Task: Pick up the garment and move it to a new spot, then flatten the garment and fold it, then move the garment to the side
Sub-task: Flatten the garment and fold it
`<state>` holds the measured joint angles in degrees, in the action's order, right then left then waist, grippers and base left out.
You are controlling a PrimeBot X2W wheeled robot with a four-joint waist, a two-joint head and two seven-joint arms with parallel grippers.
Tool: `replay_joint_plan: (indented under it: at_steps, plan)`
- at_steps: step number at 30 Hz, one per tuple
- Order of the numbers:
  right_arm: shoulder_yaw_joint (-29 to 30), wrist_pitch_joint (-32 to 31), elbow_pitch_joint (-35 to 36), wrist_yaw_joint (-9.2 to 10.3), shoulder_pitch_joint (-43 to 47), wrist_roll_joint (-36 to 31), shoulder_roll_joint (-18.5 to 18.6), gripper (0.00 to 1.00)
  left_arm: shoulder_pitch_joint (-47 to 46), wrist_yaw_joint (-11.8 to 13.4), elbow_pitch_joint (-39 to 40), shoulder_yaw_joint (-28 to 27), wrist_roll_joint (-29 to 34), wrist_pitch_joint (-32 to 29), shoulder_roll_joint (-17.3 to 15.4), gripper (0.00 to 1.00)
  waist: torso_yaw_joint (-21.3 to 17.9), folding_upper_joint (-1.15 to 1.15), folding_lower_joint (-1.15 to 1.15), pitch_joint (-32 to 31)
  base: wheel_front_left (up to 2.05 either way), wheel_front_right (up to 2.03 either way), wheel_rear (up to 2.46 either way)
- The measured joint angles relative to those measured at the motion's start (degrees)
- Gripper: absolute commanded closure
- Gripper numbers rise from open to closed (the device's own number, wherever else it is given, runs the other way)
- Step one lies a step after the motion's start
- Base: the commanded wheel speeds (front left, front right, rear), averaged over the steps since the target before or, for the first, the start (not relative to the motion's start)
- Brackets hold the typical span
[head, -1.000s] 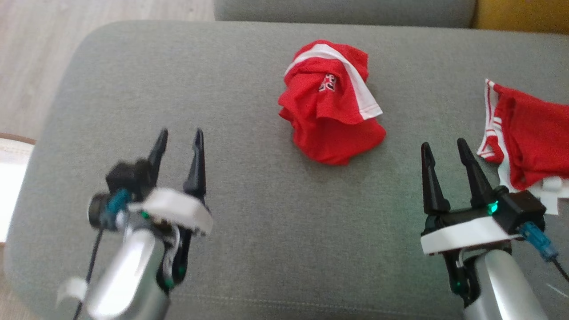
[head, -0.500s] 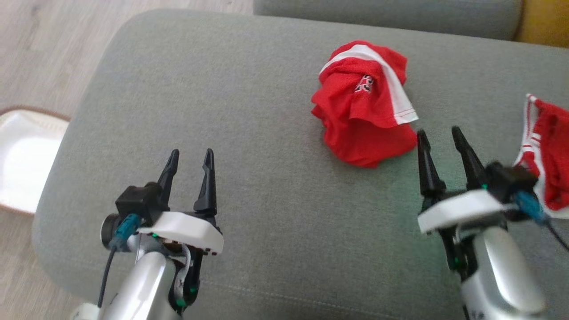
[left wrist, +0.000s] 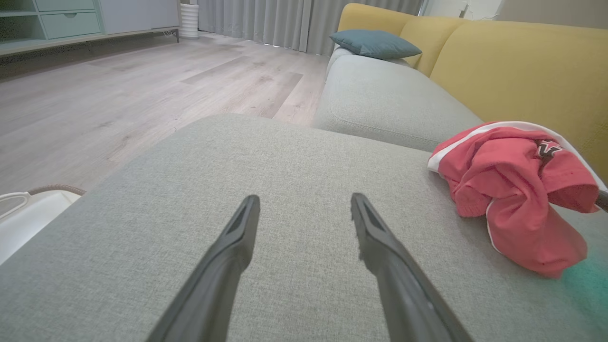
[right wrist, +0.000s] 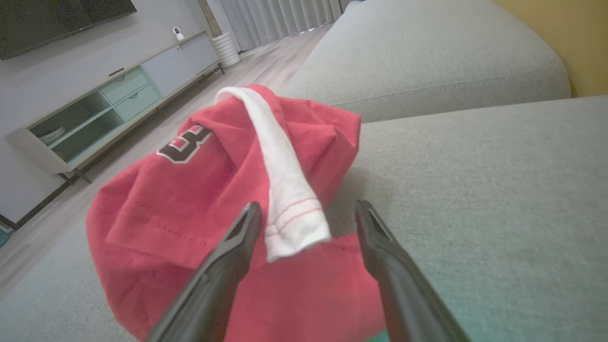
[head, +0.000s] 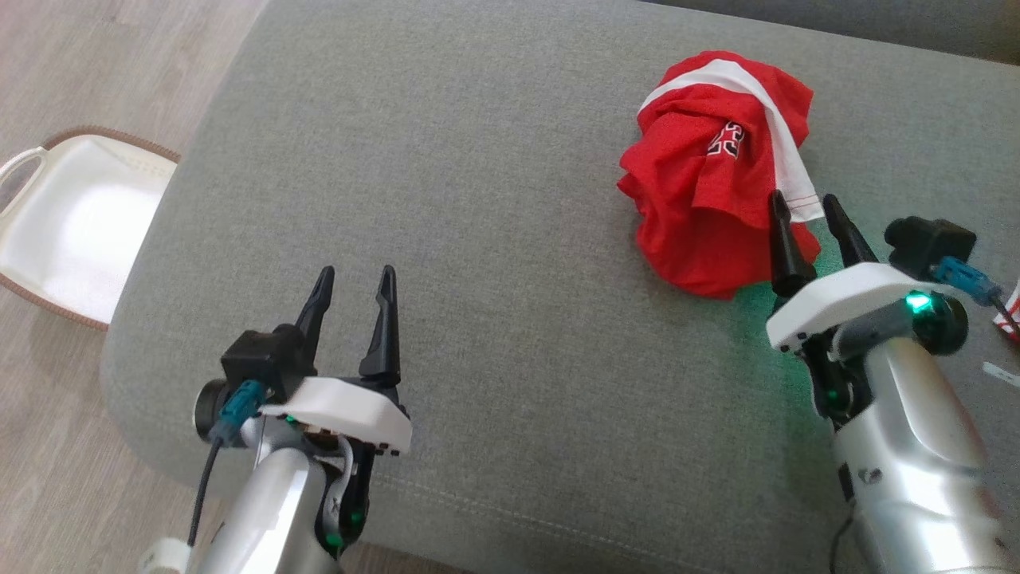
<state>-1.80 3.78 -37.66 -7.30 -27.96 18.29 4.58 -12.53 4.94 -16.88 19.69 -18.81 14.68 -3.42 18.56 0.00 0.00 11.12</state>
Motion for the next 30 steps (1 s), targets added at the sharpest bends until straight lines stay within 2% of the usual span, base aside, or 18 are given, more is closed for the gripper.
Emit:
replay_joint_plan:
  at_steps: [1, 7, 13, 20, 25, 27, 30]
  plan:
    - [-0.4, 0.5, -0.6, 0.0, -0.5, 0.2, 0.0, 0.99, -0.1, 0.0, 0.0, -0.1, 0.3, 0.0, 0.1, 0.0, 0.1, 0.0, 0.0, 0.1, 0.0, 0.0, 0.0]
    - [-5.2, 3.3, -1.5, 0.0, -4.5, 2.0, 0.4, 1.0, -0.2, -0.4, -0.7, -0.6, 0.6, 0.0, 0.4, 0.0, -0.6, 0.0, 0.0, -0.7, 0.0, 0.0, 0.0]
    - [-9.7, 4.4, 0.6, 0.0, -7.2, 2.4, 2.8, 1.0, 0.0, -0.5, -1.0, -2.2, 0.7, 0.0, 0.6, 0.0, -1.8, 0.0, 0.0, -2.8, 0.0, 0.0, 0.0]
    - [-16.1, 2.4, 8.6, 0.0, -15.0, 4.4, 4.4, 1.0, 1.9, -1.0, -1.0, -3.7, 1.2, 0.0, 0.7, 0.0, -4.0, 0.0, 0.0, -6.4, 0.0, 0.0, 0.0]
    - [-23.2, -0.3, 16.7, 0.0, -20.2, 8.4, 3.2, 1.0, 4.0, -1.0, -1.0, -4.1, 1.6, 0.0, 0.7, 0.0, -5.4, 0.0, 0.0, -8.6, 0.0, 0.0, 0.0]
    - [-23.8, -0.3, 20.3, 0.0, -22.9, 11.4, 2.2, 1.0, 4.3, -1.2, -0.9, -4.3, 1.6, 0.0, 0.7, 0.0, -5.8, 0.0, 0.0, -9.0, 0.0, 0.0, 0.0]
    - [-21.8, -0.2, 20.7, 0.0, -24.7, 12.0, 2.3, 1.0, 4.3, -1.3, -0.4, -4.6, 1.9, 0.0, 0.7, 0.0, -5.6, 0.0, 0.0, -8.5, 0.0, 0.0, 0.0]
